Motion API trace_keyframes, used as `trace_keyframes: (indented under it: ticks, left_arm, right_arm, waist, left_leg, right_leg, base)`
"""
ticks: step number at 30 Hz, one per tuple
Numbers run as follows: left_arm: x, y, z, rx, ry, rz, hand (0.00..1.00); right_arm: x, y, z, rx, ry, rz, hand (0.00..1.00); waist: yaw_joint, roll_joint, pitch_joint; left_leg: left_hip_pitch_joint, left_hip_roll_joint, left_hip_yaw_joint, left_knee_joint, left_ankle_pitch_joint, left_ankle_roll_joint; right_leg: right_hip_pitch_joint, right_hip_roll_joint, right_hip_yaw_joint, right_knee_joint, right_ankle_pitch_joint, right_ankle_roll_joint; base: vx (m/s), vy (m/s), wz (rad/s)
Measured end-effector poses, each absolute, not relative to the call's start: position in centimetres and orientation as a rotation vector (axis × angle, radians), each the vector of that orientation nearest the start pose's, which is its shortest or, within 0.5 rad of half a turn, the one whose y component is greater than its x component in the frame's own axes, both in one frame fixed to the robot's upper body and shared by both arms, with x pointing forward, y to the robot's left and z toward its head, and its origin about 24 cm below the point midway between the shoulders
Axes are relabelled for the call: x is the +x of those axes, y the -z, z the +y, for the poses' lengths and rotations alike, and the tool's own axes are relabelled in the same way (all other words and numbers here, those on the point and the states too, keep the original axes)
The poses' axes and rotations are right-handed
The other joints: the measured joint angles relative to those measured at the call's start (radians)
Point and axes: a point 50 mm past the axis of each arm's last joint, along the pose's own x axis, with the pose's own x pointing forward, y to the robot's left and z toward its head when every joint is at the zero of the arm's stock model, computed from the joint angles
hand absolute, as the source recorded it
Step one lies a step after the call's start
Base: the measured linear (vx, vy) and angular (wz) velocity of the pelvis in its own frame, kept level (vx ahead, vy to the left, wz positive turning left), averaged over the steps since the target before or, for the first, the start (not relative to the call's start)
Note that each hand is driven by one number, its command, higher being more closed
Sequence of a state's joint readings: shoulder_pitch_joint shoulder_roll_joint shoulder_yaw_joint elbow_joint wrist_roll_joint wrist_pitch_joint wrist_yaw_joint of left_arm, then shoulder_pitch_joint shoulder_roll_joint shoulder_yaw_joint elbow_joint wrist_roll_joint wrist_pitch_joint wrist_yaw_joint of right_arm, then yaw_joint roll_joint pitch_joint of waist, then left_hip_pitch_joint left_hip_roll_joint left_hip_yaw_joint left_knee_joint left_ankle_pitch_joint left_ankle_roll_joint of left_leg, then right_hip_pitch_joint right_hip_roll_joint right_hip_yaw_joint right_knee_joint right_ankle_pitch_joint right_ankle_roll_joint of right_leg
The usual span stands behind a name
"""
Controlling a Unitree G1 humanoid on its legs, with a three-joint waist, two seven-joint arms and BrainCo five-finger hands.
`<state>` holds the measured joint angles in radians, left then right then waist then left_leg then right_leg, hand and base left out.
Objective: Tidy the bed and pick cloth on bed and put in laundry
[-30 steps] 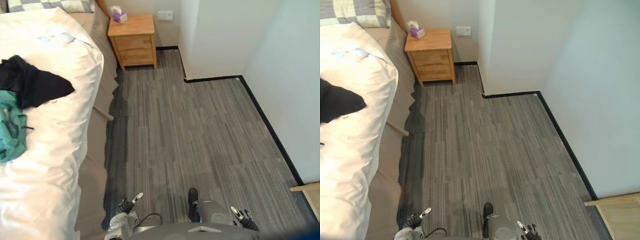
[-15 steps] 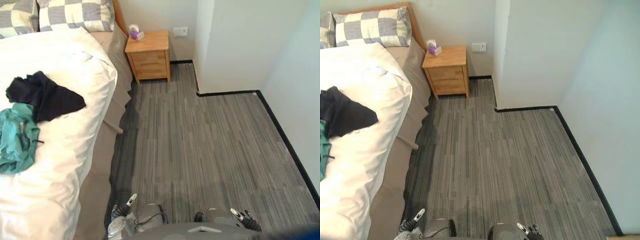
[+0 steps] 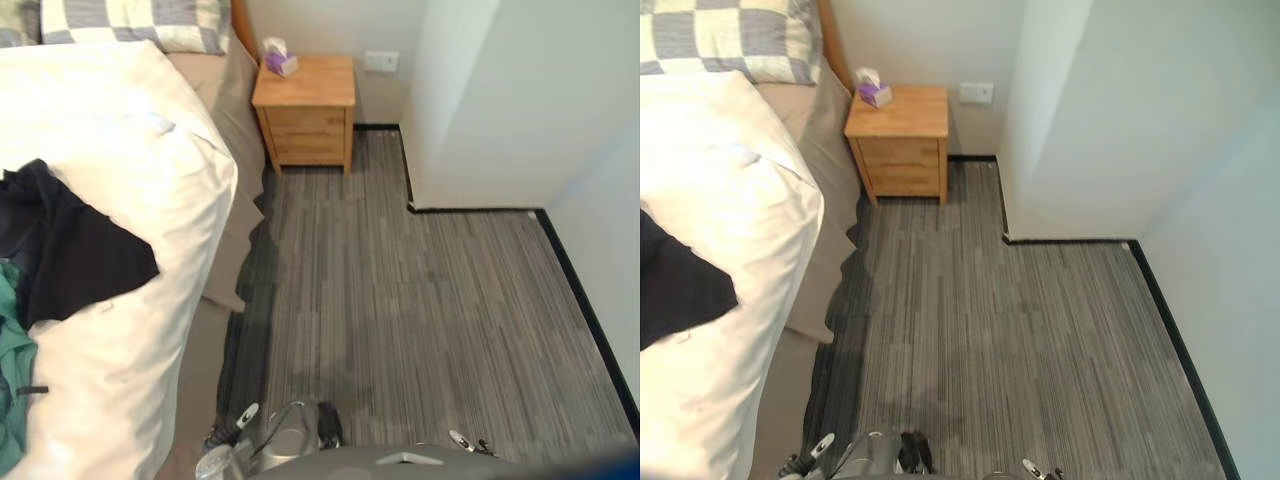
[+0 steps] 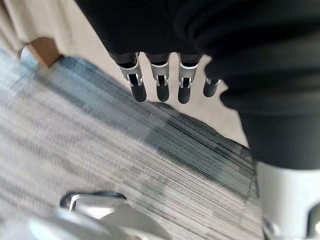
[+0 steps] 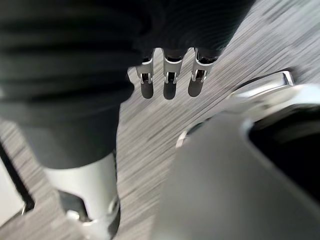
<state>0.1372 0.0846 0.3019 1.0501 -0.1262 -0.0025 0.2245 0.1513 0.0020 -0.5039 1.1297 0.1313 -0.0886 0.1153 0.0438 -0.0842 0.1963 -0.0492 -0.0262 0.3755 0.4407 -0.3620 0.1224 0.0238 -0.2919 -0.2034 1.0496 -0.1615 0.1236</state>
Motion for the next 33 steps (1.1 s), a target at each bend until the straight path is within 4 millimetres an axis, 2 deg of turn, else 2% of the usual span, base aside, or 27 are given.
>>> trace_keyframes:
  ticks: [2, 3, 5, 7, 8, 10, 11, 12, 14, 15, 16, 17, 18, 19, 20, 21, 22, 23, 24, 25, 27, 28, 29, 30, 31, 32, 33]
  left_arm:
    - [5.8, 16.2, 22.8, -0.027, -0.590, 1.173, 0.00]
    - [5.9, 16.3, 22.7, -0.026, -0.583, 1.174, 0.00]
    - [6.9, 16.2, 22.5, -0.064, -0.585, 1.148, 0.00]
    - [8.4, 15.9, 22.2, -0.113, -0.594, 1.108, 0.00]
    - [9.8, 15.7, 21.9, -0.152, -0.600, 1.066, 0.00]
    - [10.9, 15.5, 21.2, -0.183, -0.595, 1.029, 0.00]
    - [10.8, 15.6, 20.3, -0.221, -0.604, 1.022, 0.00]
    - [11.1, 15.7, 19.4, -0.243, -0.590, 1.021, 0.00]
    - [11.5, 15.5, 19.2, -0.247, -0.593, 0.980, 0.00]
    - [11.1, 15.6, 18.8, -0.254, -0.597, 0.987, 0.00]
    - [10.9, 15.7, 18.7, -0.253, -0.606, 0.993, 0.00]
    - [10.8, 15.7, 18.7, -0.264, -0.635, 0.992, 0.00]
    - [10.7, 15.6, 18.9, -0.276, -0.661, 0.991, 0.00]
    - [10.5, 15.5, 19.5, -0.310, -0.726, 0.973, 0.00]
    - [10.6, 15.4, 19.8, -0.334, -0.760, 0.952, 0.00]
    - [10.6, 15.3, 20.1, -0.346, -0.779, 0.938, 0.00]
    - [10.6, 15.2, 20.6, -0.348, -0.796, 0.923, 0.00]
    - [10.7, 15.0, 20.6, -0.316, -0.777, 0.911, 0.00]
    - [10.6, 14.9, 20.7, -0.302, -0.772, 0.903, 0.00]
    - [11.0, 14.6, 20.7, -0.281, -0.763, 0.870, 0.00]
    - [11.7, 14.0, 20.5, -0.261, -0.743, 0.820, 0.00]
    - [11.6, 14.0, 20.4, -0.256, -0.738, 0.816, 0.00]
    - [11.5, 13.8, 20.9, -0.263, -0.763, 0.803, 0.00]
    - [11.7, 13.7, 21.3, -0.248, -0.762, 0.798, 0.00]
    - [12.1, 13.6, 21.2, -0.214, -0.725, 0.796, 0.00]
    - [11.9, 13.9, 20.9, -0.222, -0.725, 0.819, 0.00]
    - [11.5, 14.0, 21.0, -0.220, -0.733, 0.834, 0.00]
  right_arm:
    - [4.4, 16.9, -20.9, 0.403, 0.509, 1.089, 0.00]
    - [4.5, 16.8, -21.0, 0.396, 0.507, 1.079, 0.00]
    - [4.6, 16.6, -21.1, 0.374, 0.510, 1.032, 0.00]
    - [3.4, 16.5, -21.1, 0.346, 0.522, 1.027, 0.00]
    - [2.1, 16.5, -20.5, 0.323, 0.520, 1.034, 0.00]
    - [0.1, 16.6, -19.6, 0.315, 0.525, 1.062, 0.00]
    - [-1.2, 16.6, -18.8, 0.297, 0.517, 1.087, 0.00]
    - [-0.9, 16.5, -18.4, 0.289, 0.505, 1.079, 0.00]
    - [-0.5, 16.3, -18.4, 0.241, 0.490, 1.044, 0.00]
    - [-0.2, 16.2, -18.6, 0.220, 0.491, 1.030, 0.00]
    - [0.1, 16.1, -18.6, 0.214, 0.486, 1.020, 0.00]
    - [0.2, 16.0, -18.9, 0.185, 0.466, 1.009, 0.00]
    - [0.2, 15.9, -19.0, 0.170, 0.454, 1.012, 0.00]
    - [0.3, 15.9, -19.0, 0.150, 0.440, 1.011, 0.00]
    - [0.8, 15.8, -19.4, 0.123, 0.441, 1.004, 0.00]
    - [0.9, 15.9, -19.7, 0.102, 0.441, 1.013, 0.00]
    - [1.4, 15.9, -20.0, 0.073, 0.414, 1.021, 0.00]
    - [2.4, 15.8, -20.6, 0.065, 0.360, 1.020, 0.00]
    - [3.1, 15.7, -20.9, 0.063, 0.340, 1.009, 0.00]
    - [3.8, 15.6, -21.4, 0.074, 0.316, 1.015, 0.00]
    - [3.4, 15.9, -21.7, 0.094, 0.286, 1.082, 0.00]
    - [2.8, 16.0, -21.9, 0.122, 0.311, 1.111, 0.00]
    - [2.4, 16.3, -21.3, 0.173, 0.333, 1.138, 0.00]
    - [2.5, 16.4, -20.6, 0.205, 0.335, 1.140, 0.00]
    - [2.3, 16.7, -20.3, 0.227, 0.337, 1.163, 0.00]
    - [2.2, 16.9, -20.3, 0.232, 0.335, 1.188, 0.00]
    - [2.2, 16.9, -20.3, 0.238, 0.340, 1.191, 0.00]
  waist:
    - [-0.013, 0.028, 0.008]
    - [-0.024, 0.031, 0.010]
    - [-0.059, 0.055, 0.018]
    - [-0.075, 0.073, 0.023]
    - [-0.087, 0.072, 0.026]
    - [-0.087, 0.071, 0.032]
    - [-0.089, 0.090, 0.049]
    - [-0.092, 0.105, 0.057]
    - [-0.102, 0.100, 0.080]
    - [-0.113, 0.106, 0.076]
    - [-0.116, 0.112, 0.071]
    - [-0.118, 0.120, 0.067]
    - [-0.118, 0.124, 0.066]
    - [-0.114, 0.126, 0.066]
    - [-0.113, 0.135, 0.075]
    - [-0.109, 0.133, 0.081]
    - [-0.099, 0.121, 0.087]
    - [-0.079, 0.102, 0.091]
    - [-0.065, 0.092, 0.091]
    - [-0.037, 0.075, 0.082]
    - [-0.008, 0.068, 0.069]
    - [-0.001, 0.085, 0.059]
    - [0.016, 0.061, 0.048]
    - [0.002, 0.034, 0.038]
    - [-0.001, 0.035, 0.035]
    - [0.013, 0.041, 0.036]
    - [0.021, 0.041, 0.036]
  left_leg:
    - [0.105, 0.006, -0.021, -0.066, -0.012, -0.012]
    - [0.126, 0.013, -0.029, -0.085, -0.014, -0.019]
    - [0.187, 0.072, -0.054, -0.117, -0.035, -0.060]
    - [0.218, 0.116, -0.078, -0.120, -0.054, -0.096]
    - [0.235, 0.156, -0.108, -0.122, -0.075, -0.135]
    - [0.264, 0.192, -0.124, -0.133, -0.101, -0.180]
    - [0.326, 0.234, -0.124, -0.170, -0.120, -0.210]
    - [0.350, 0.247, -0.117, -0.190, -0.108, -0.212]
    - [0.406, 0.251, -0.113, -0.191, -0.042, -0.230]
    - [0.421, 0.266, -0.119, -0.143, -0.018, -0.218]
    - [0.410, 0.280, -0.126, -0.094, -0.012, -0.212]
    - [0.364, 0.312, -0.150, 0.036, 0.031, -0.205]
    - [0.327, 0.328, -0.167, 0.114, 0.073, -0.201]
    - [0.236, 0.367, -0.195, 0.296, 0.197, -0.200]
    - [0.122, 0.408, -0.219, 0.508, 0.166, -0.211]
    - [0.071, 0.413, -0.228, 0.588, 0.137, -0.213]
    - [-0.005, 0.397, -0.230, 0.656, 0.083, -0.210]
    - [-0.066, 0.359, -0.206, 0.638, 0.041, -0.198]
    - [-0.098, 0.341, -0.180, 0.611, 0.022, -0.191]
    - [-0.167, 0.310, -0.103, 0.519, -0.003, -0.174]
    - [-0.256, 0.269, 0.052, 0.307, 0.033, -0.123]
    - [-0.289, 0.246, 0.162, 0.130, 0.155, -0.052]
    - [-0.281, 0.197, 0.206, 0.084, 0.233, 0.090]
    - [-0.277, 0.167, 0.217, 0.065, 0.237, 0.112]
    - [-0.264, 0.140, 0.193, 0.013, 0.231, 0.118]
    - [-0.234, 0.131, 0.186, -0.030, 0.237, 0.109]
    - [-0.209, 0.129, 0.193, -0.046, 0.241, 0.104]
  right_leg:
    - [-0.152, -0.007, -0.024, 0.156, -0.042, -0.066]
    - [-0.193, -0.002, -0.030, 0.154, -0.058, -0.066]
    - [-0.347, 0.046, -0.037, 0.019, -0.093, -0.065]
    - [-0.402, 0.073, -0.046, -0.153, -0.089, -0.061]
    - [-0.435, 0.095, -0.053, -0.378, -0.056, -0.053]
    - [-0.439, 0.120, -0.036, -0.614, 0.019, -0.049]
    - [-0.429, 0.160, -0.023, -0.629, 0.162, -0.074]
    - [-0.439, 0.174, -0.026, -0.569, 0.096, -0.084]
    - [-0.480, 0.150, -0.010, -0.340, -0.069, -0.110]
    - [-0.480, 0.147, -0.010, -0.246, -0.157, -0.120]
    - [-0.476, 0.150, -0.014, -0.218, -0.193, -0.126]
    - [-0.459, 0.155, -0.031, -0.183, -0.240, -0.144]
    - [-0.448, 0.164, -0.036, -0.178, -0.253, -0.155]
    - [-0.406, 0.188, -0.037, -0.205, -0.286, -0.170]
    - [-0.338, 0.218, -0.046, -0.267, -0.299, -0.177]
    - [-0.288, 0.224, -0.058, -0.307, -0.299, -0.177]
    - [-0.173, 0.223, -0.084, -0.393, -0.291, -0.170]
    - [-0.051, 0.213, -0.103, -0.489, -0.280, -0.152]
    - [0.003, 0.202, -0.118, -0.535, -0.274, -0.144]
    - [0.082, 0.181, -0.144, -0.607, -0.264, -0.124]
    - [0.172, 0.157, -0.206, -0.667, -0.266, -0.086]
    - [0.206, 0.158, -0.240, -0.663, -0.278, -0.052]
    - [0.242, 0.133, -0.246, -0.641, -0.300, -0.012]
    - [0.248, 0.115, -0.250, -0.634, -0.288, 0.006]
    - [0.217, 0.104, -0.237, -0.576, -0.243, 0.005]
    - [0.216, 0.105, -0.245, -0.626, -0.267, -0.013]
    - [0.228, 0.104, -0.256, -0.679, -0.268, -0.004]
  base:
    - [0.35, -0.086, 0.17]
    - [0.28, -0.109, 0.20]
    - [0.29, -0.179, 0.30]
    - [0.35, -0.250, 0.45]
    - [0.36, -0.265, 0.48]
    - [0.57, -0.372, 0.38]
    - [0.66, -0.374, 0.19]
    - [0.67, -0.322, 0.12]
    - [0.68, -0.326, 0.17]
    - [0.62, -0.331, 0.22]
    - [0.64, -0.318, 0.13]
    - [0.51, -0.248, 0.03]
    - [0.60, -0.287, -0.03]
    - [0.59, -0.247, 0.02]
    - [0.58, -0.221, 0.07]
    - [0.57, -0.140, 0.27]
    - [0.54, -0.076, 0.45]
    - [0.64, -0.048, 0.52]
    - [0.60, -0.002, 0.51]
    - [0.60, 0.040, 0.62]
    - [0.55, 0.059, 0.73]
    - [0.64, 0.092, 0.65]
    - [0.67, 0.077, 0.86]
    - [0.66, 0.050, 1.04]
    - [0.60, 0.059, 0.93]
    - [0.54, 0.089, 0.59]
    - [0.49, 0.123, 0.19]
